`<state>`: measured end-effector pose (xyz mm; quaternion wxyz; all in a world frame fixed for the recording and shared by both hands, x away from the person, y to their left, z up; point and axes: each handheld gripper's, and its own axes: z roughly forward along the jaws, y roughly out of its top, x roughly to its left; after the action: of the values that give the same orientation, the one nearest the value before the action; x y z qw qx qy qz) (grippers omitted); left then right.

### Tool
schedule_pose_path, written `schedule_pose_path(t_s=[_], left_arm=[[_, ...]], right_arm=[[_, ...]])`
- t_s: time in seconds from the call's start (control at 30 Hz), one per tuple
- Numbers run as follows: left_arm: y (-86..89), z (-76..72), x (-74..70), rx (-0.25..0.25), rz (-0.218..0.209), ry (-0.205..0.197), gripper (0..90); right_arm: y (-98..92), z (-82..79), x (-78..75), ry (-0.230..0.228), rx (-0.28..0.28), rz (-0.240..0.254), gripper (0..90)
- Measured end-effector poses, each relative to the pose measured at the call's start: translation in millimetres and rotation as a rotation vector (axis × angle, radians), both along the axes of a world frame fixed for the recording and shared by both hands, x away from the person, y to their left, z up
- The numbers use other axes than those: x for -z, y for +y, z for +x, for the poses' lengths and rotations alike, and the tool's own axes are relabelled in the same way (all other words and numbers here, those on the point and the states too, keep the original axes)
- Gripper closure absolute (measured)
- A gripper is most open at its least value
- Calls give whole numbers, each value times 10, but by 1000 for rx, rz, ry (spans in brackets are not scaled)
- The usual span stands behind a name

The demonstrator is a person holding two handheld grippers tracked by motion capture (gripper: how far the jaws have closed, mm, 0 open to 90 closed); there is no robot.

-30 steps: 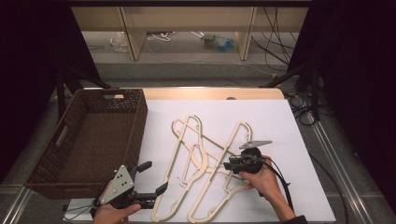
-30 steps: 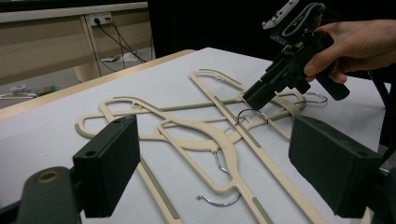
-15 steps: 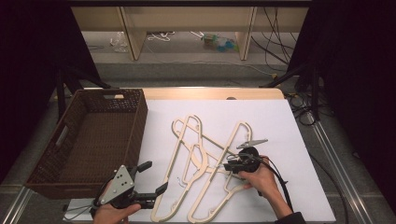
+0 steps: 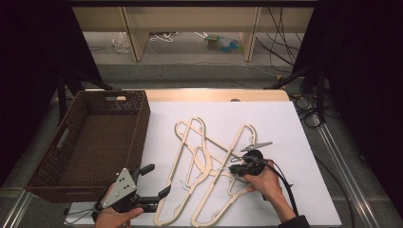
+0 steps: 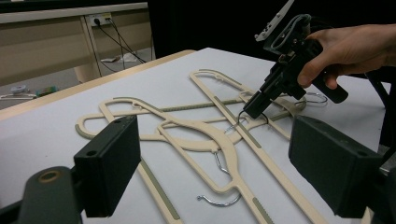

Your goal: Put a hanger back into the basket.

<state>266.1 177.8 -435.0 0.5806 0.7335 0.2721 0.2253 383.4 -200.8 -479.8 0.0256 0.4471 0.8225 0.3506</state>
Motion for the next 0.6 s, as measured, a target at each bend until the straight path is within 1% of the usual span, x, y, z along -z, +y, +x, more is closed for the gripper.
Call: schedule_pose_path(t_s=[0.03,0.07,0.1,0.13,0.2,0.27,0.3,0.33,0.43,0.6], left_arm=[[0,0,0,0,0,0,171],[-2,-1,1,0,0,1,172],[-5,2,3,2,-5,-1,172],[-8,4,6,5,-9,-3,171],[-4,-1,1,1,1,2,172],[-4,0,0,1,1,1,172],[-4,0,0,2,1,1,172],[-4,-1,0,2,1,2,172],[-4,2,1,5,4,1,172],[-22,5,8,3,-10,11,172]], right_arm=[[-2,3,6,-2,4,1,854],[-12,6,-3,15,-3,0,855],[-16,6,-13,32,4,-12,857],[-10,6,-5,20,7,-2,859],[2,-1,9,0,22,13,863],[2,-4,2,1,24,15,867],[-6,-9,-26,16,16,10,868],[-12,-10,-42,15,13,8,869],[-24,-17,-91,2,9,26,873],[-22,-48,-207,-22,5,47,878]])
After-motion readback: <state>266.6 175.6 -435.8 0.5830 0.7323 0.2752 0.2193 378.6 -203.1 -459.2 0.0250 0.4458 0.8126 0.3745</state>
